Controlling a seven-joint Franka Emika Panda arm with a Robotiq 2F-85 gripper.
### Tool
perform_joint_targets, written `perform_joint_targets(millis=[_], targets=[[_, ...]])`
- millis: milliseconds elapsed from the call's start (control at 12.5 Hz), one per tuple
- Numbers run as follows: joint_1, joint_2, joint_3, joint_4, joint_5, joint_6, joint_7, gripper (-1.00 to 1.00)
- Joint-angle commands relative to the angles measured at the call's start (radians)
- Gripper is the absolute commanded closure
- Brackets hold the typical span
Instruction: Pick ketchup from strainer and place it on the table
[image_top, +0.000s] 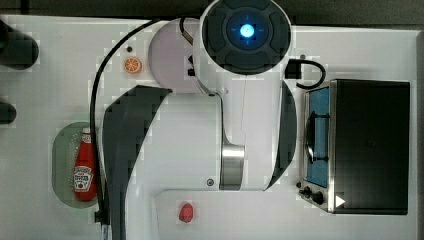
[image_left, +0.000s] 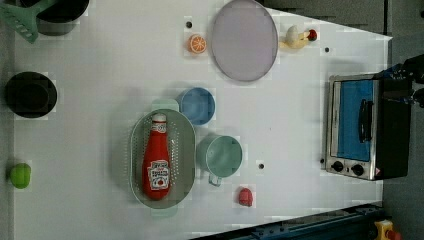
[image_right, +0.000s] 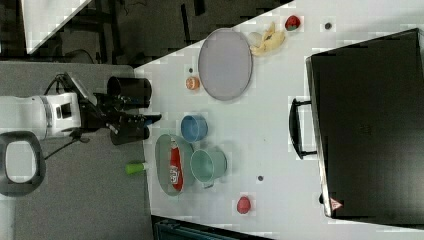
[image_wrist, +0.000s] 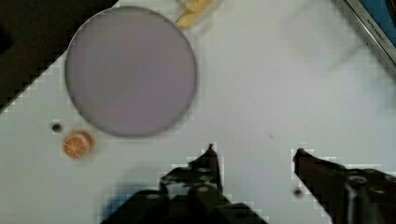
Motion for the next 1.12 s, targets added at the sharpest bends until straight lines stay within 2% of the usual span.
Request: perform_joint_targets(millis=[80,240,560,1120], targets=[[0.010,-0.395,-0.044,-0.187,0.004,-0.223,0.077,-0.58],[0.022,-0.379,-0.018,-0.188,0.005,-0.221,0.077,-0.99],[0.063,-0.307,0.113,-0.187,0.007,-0.154,0.078,-1.00],[0.076,-0.128,0.431,-0.191,0.007,0.001,0.087,-1.00]])
